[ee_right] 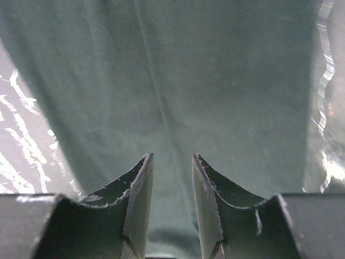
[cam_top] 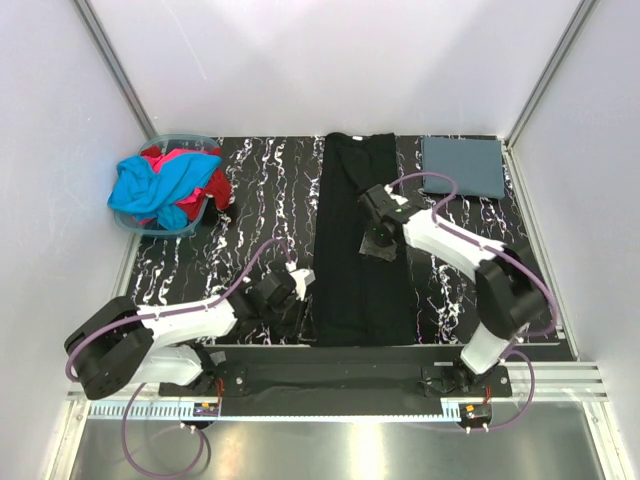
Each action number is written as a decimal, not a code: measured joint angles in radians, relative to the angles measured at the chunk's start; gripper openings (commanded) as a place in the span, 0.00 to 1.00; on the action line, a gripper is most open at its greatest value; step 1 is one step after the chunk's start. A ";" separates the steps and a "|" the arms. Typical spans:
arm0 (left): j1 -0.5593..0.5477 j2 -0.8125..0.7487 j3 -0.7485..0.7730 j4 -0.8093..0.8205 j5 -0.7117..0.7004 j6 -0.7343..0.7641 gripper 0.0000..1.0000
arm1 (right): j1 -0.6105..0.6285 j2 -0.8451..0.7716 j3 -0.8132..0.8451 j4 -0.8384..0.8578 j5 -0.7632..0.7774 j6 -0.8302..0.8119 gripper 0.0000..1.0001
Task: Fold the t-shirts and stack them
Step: Fold the tshirt
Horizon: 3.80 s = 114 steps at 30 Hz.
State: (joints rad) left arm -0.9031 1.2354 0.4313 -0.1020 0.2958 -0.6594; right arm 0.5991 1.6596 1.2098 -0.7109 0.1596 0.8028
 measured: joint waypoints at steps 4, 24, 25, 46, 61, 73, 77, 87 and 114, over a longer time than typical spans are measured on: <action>0.000 0.005 -0.004 0.000 0.004 -0.002 0.09 | 0.000 0.104 0.029 0.040 -0.033 -0.044 0.42; 0.000 -0.029 0.028 -0.065 0.007 0.025 0.00 | 0.003 0.080 -0.138 0.160 -0.182 0.025 0.53; 0.000 -0.029 0.029 -0.066 0.007 0.027 0.00 | 0.003 0.036 -0.178 0.155 -0.185 0.040 0.53; 0.000 -0.029 0.072 -0.094 0.034 0.058 0.00 | 0.006 -0.651 -0.715 -0.167 -0.240 0.407 0.44; 0.000 -0.029 0.079 -0.105 0.060 0.089 0.00 | 0.012 -0.365 -0.558 -0.185 -0.116 0.320 0.49; 0.000 -0.029 0.091 -0.118 0.073 0.106 0.00 | 0.016 -0.322 -0.547 -0.180 -0.101 0.312 0.39; 0.000 -0.029 0.091 -0.118 0.073 0.106 0.00 | 0.016 -0.370 -0.563 -0.176 -0.102 0.312 0.32; 0.000 -0.029 0.091 -0.118 0.071 0.092 0.00 | 0.016 -0.366 -0.565 -0.173 -0.113 0.290 0.00; 0.226 0.365 0.534 -0.215 0.058 0.064 0.00 | -0.132 -0.072 -0.062 -0.129 -0.002 -0.174 0.00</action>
State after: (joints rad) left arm -0.6773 1.6005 0.9653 -0.3168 0.3538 -0.5953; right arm 0.4675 1.5871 1.1481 -0.8394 0.1581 0.6292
